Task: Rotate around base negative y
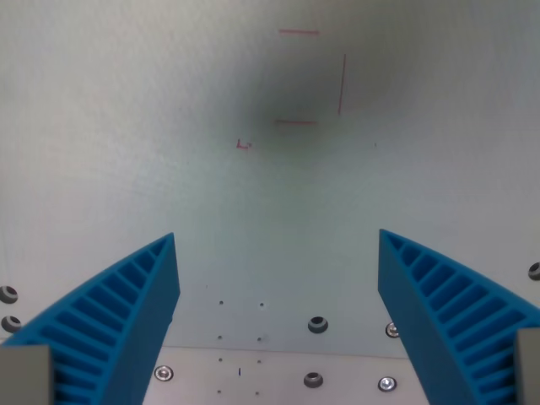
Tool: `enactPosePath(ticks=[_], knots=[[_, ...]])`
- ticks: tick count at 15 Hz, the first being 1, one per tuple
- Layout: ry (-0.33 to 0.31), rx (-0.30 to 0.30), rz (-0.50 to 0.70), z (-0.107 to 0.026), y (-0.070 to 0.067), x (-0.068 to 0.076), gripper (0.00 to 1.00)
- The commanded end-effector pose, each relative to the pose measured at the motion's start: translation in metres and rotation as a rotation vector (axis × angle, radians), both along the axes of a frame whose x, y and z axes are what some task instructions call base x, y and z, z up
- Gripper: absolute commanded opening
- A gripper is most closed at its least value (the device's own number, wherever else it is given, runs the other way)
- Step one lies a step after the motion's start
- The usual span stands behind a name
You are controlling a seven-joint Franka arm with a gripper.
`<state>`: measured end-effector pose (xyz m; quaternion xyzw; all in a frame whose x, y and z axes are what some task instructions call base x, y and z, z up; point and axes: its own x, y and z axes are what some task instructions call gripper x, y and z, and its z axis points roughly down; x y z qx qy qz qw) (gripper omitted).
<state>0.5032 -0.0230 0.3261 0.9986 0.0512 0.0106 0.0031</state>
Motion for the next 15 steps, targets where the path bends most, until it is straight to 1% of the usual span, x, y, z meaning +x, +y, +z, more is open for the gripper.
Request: enactPosePath(ticks=[1, 15], knots=[[-0.151, 0.001, 0.000, 0.0003, 0.0001, -0.0063, 1.00], [-0.314, 0.001, 0.000, 0.0003, 0.0001, -0.0063, 1.00]])
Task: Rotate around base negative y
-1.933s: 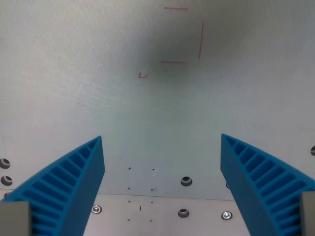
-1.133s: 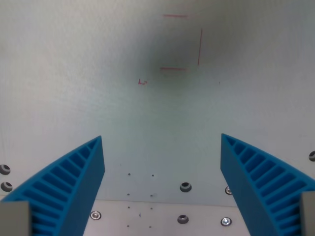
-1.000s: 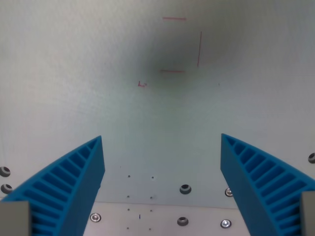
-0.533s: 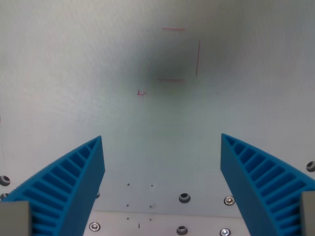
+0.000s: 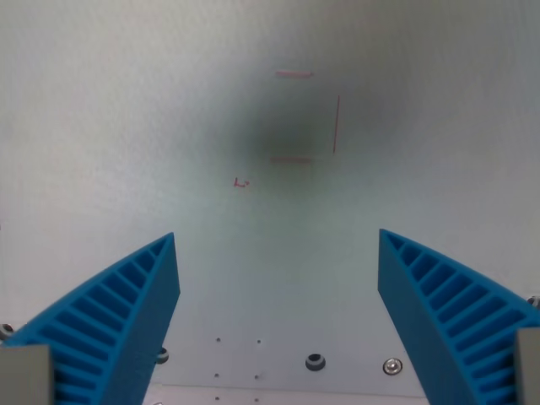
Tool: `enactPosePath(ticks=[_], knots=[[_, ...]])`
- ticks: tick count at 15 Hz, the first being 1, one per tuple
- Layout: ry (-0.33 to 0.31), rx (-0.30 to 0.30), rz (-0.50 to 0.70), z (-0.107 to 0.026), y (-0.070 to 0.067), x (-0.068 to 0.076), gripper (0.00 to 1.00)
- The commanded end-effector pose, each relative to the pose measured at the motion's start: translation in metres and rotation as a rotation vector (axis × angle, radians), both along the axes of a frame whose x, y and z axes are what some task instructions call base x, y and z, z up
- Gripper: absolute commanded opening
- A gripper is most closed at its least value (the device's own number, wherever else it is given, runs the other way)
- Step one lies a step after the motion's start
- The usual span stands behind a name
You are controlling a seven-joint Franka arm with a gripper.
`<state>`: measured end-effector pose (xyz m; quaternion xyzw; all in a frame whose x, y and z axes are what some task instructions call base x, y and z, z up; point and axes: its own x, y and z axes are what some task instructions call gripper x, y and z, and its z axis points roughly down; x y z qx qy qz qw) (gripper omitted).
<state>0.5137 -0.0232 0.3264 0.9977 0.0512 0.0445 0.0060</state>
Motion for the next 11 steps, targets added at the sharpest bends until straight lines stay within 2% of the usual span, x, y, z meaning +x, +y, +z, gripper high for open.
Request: enactPosePath(ticks=[1, 11], knots=[[-0.258, 0.003, 0.000, 0.0001, 0.0004, -0.0168, 1.00], [-0.375, 0.003, 0.000, 0.0001, 0.0004, -0.0168, 1.00]])
